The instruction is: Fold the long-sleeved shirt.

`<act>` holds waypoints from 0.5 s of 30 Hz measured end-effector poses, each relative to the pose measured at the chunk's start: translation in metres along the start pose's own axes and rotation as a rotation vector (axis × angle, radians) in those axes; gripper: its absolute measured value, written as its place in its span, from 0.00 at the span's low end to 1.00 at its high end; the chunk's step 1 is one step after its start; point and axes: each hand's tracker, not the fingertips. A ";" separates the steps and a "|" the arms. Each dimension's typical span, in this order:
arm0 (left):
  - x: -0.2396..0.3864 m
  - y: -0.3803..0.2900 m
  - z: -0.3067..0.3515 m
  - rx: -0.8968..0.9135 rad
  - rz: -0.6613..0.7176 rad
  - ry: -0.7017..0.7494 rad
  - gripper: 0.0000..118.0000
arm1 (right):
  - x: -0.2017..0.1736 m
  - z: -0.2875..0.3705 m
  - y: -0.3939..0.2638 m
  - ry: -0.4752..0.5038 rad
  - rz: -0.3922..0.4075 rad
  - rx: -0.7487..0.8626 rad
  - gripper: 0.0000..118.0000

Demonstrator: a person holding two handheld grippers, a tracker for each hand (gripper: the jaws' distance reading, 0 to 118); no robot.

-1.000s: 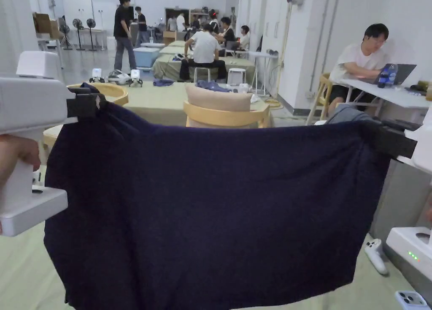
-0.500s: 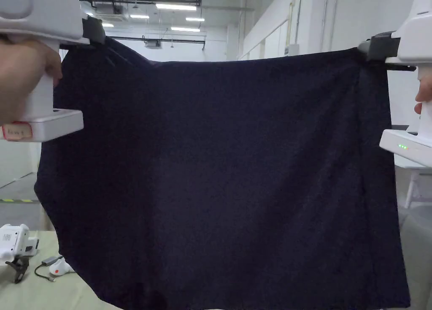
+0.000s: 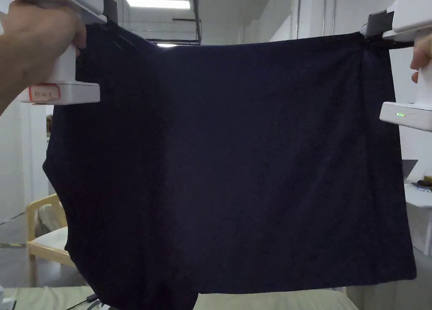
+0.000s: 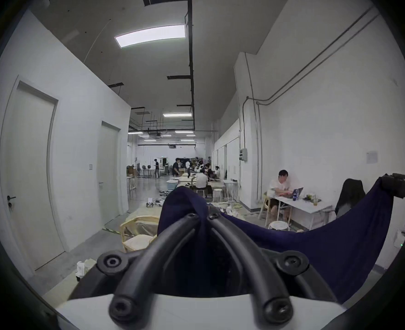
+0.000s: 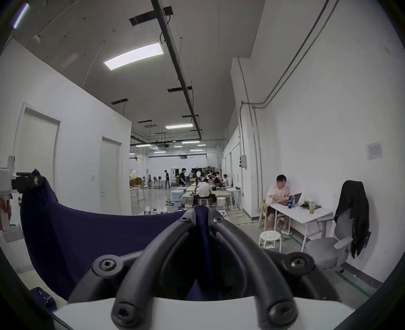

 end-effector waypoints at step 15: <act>-0.012 0.004 -0.073 0.066 0.007 0.078 0.03 | -0.021 -0.106 -0.007 0.003 0.003 0.109 0.05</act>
